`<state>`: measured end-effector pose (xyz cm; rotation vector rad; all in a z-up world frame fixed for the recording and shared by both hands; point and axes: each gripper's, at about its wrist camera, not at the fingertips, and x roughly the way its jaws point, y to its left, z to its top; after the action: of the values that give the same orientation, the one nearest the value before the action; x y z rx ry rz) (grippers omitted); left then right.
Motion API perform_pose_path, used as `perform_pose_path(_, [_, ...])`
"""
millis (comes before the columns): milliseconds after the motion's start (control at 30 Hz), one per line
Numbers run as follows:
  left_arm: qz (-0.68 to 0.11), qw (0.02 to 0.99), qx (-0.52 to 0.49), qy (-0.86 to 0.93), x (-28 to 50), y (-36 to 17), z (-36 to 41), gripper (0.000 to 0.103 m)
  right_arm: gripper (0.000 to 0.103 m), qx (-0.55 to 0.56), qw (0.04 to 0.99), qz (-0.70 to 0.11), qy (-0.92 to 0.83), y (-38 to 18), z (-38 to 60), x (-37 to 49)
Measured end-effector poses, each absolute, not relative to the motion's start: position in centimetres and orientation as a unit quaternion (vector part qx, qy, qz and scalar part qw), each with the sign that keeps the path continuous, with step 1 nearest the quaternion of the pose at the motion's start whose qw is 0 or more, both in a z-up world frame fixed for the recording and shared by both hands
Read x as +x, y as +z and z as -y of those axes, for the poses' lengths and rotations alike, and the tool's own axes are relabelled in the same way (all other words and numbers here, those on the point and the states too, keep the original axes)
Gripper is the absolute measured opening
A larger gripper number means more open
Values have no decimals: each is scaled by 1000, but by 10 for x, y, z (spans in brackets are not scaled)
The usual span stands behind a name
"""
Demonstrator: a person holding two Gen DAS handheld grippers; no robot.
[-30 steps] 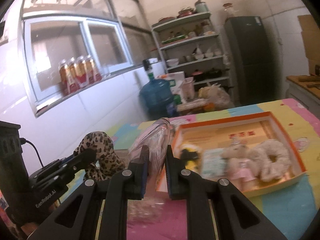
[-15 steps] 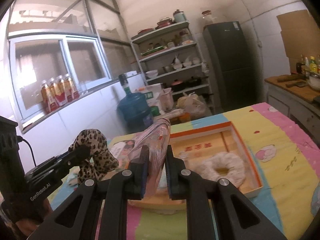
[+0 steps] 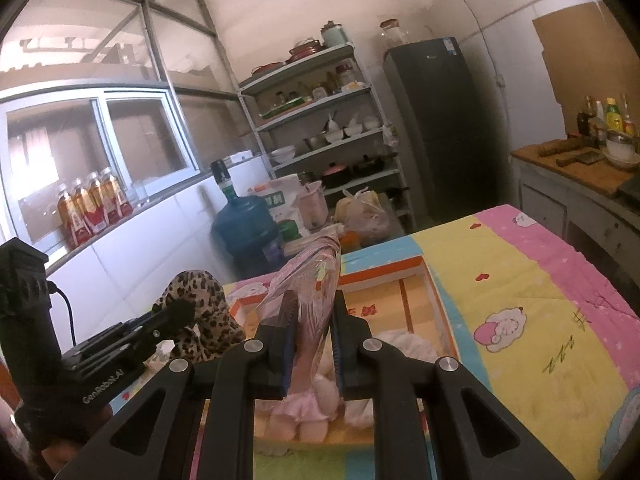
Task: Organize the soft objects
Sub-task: 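Carry the scrunchie and pink wrapped item over the orange-rimmed box with both grippers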
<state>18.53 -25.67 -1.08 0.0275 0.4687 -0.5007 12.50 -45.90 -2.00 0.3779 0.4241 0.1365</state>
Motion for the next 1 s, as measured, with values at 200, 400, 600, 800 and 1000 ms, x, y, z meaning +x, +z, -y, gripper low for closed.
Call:
perform_pose_path(200, [-250,939,21,-236,209,-24,275,14,17,186,953,-229,74,-32,467,156])
perform_pose_path(400, [-274,934,19,-227,234,-38,285,14,17,188,946,-252,78,-48,472,183])
perform_pose_path(600, [-286,932,21,-220,248,-48,291,14,18,193,940,-268,84,-61,474,203])
perform_pose_path(800, [-294,931,21,-215,258,-55,296,14,18,201,935,-279,90,-70,478,214])
perform_pose_path(1000, [-311,926,20,-213,267,-64,298,14,20,211,927,-298,85,-81,481,221])
